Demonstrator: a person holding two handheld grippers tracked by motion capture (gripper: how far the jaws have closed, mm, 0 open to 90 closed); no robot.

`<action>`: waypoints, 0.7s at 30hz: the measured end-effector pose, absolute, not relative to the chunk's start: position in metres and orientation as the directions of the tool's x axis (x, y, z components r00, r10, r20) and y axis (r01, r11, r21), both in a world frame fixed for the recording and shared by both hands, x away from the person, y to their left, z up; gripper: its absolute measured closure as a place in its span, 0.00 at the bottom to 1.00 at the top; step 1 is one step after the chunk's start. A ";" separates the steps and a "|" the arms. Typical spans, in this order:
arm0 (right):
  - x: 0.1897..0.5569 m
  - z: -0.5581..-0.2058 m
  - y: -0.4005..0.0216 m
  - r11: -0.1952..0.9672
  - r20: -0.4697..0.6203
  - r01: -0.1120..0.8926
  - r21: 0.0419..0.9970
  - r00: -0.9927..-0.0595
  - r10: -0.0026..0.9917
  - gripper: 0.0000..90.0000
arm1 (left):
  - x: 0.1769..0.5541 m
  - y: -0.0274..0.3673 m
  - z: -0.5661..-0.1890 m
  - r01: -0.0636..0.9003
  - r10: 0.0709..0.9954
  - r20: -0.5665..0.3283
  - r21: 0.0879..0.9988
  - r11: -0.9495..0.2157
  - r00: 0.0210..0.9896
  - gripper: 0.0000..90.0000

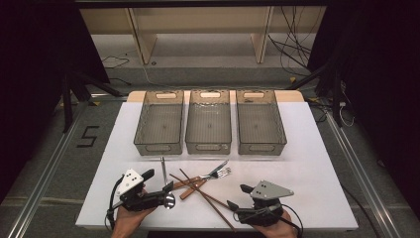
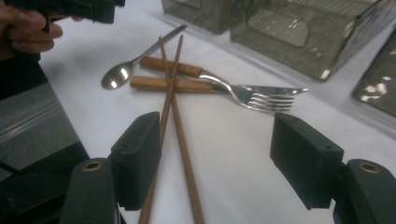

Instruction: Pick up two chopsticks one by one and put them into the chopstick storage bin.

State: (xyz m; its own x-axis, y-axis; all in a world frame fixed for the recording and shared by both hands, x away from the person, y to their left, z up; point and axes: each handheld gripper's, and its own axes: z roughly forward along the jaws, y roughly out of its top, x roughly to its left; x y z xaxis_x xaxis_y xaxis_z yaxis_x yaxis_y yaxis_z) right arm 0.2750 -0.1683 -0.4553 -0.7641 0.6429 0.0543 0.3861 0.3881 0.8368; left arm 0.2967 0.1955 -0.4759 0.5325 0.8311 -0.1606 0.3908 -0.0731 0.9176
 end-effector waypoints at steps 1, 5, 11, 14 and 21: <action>0.275 -0.455 -0.168 0.388 0.054 0.386 0.837 -0.764 0.643 0.39 | 0.297 0.195 -0.476 0.391 0.831 -0.158 0.917 -0.076 0.533 0.17; 0.273 -0.459 -0.155 0.429 0.043 0.385 0.817 -0.783 0.620 0.42 | 0.297 0.196 -0.476 0.390 0.830 -0.159 0.918 -0.075 0.534 0.16; 0.269 -0.463 -0.135 0.521 0.012 0.373 0.768 -0.822 0.570 0.53 | 0.296 0.196 -0.476 0.389 0.831 -0.158 0.918 -0.075 0.533 0.17; 0.270 -0.465 -0.128 0.545 0.014 0.378 0.748 -0.831 0.557 0.59 | 0.296 0.196 -0.476 0.390 0.831 -0.155 0.917 -0.079 0.533 0.16; 0.271 -0.472 -0.115 0.579 0.022 0.388 0.718 -0.843 0.538 0.68 | 0.297 0.196 -0.476 0.390 0.830 -0.158 0.918 -0.077 0.534 0.17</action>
